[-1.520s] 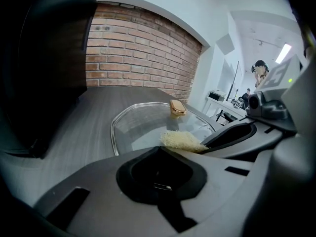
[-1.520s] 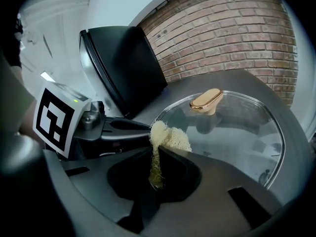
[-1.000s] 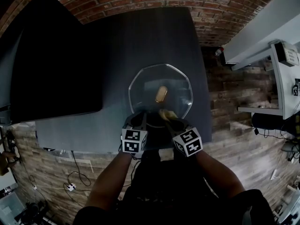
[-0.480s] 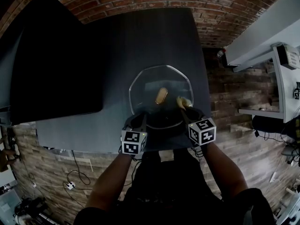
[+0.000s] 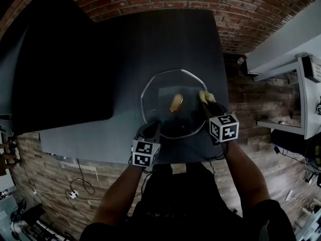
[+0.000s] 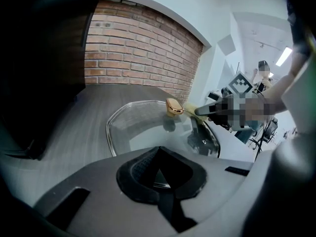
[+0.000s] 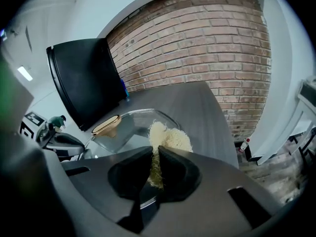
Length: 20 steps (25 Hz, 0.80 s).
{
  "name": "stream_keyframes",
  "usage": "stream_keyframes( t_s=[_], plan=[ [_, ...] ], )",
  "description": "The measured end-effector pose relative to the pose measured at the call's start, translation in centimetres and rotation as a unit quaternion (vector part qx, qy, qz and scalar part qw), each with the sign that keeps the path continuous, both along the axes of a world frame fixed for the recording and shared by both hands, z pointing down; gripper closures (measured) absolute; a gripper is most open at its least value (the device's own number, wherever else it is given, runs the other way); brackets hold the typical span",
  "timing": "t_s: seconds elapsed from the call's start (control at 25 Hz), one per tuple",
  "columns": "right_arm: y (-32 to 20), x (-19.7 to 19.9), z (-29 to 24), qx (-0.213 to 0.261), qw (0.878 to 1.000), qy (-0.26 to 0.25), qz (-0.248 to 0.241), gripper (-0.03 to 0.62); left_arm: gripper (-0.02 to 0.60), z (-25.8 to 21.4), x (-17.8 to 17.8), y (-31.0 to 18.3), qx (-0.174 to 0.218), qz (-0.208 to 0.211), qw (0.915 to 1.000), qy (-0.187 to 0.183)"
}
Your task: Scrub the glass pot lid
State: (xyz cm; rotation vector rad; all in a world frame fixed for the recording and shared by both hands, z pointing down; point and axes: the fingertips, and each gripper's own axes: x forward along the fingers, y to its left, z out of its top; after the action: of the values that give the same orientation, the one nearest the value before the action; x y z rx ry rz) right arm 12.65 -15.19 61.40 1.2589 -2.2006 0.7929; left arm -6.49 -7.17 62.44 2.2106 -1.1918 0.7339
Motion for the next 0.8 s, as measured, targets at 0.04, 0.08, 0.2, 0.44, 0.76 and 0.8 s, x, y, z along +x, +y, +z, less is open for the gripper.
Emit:
stream_keyframes(
  t_s=[0.04,0.08,0.2,0.44,0.76,0.8],
  plan=[
    [-0.9,0.2,0.1,0.0,1.0,0.005,-0.001,0.552,0.549,-0.1,0.0,0.0,-0.002,0.001,1.0,0.001],
    [-1.8,0.4,0.2,-0.001,1.0,0.011,-0.005,0.552,0.549,-0.1,0.1,0.0,-0.004,0.001,1.0,0.001],
    [-4.5,0.1,0.3,0.001,0.999,0.03,-0.027,0.551,0.549,-0.4,0.3,-0.2,-0.003,-0.002,1.0,0.009],
    [-8.3,-1.3,0.3,0.003,0.996,0.058,-0.068,0.551,0.549,-0.3,0.1,-0.2,-0.004,-0.009,0.9998,0.018],
    [-7.4,-2.0,0.2,0.005,0.992,0.072,-0.1,0.551,0.549,0.0,-0.2,-0.3,-0.001,-0.02,0.9996,0.019],
    [-7.0,-2.1,0.2,0.005,0.992,0.071,-0.101,0.551,0.549,0.1,-0.2,-0.2,-0.003,-0.021,0.9996,0.019]
  ],
)
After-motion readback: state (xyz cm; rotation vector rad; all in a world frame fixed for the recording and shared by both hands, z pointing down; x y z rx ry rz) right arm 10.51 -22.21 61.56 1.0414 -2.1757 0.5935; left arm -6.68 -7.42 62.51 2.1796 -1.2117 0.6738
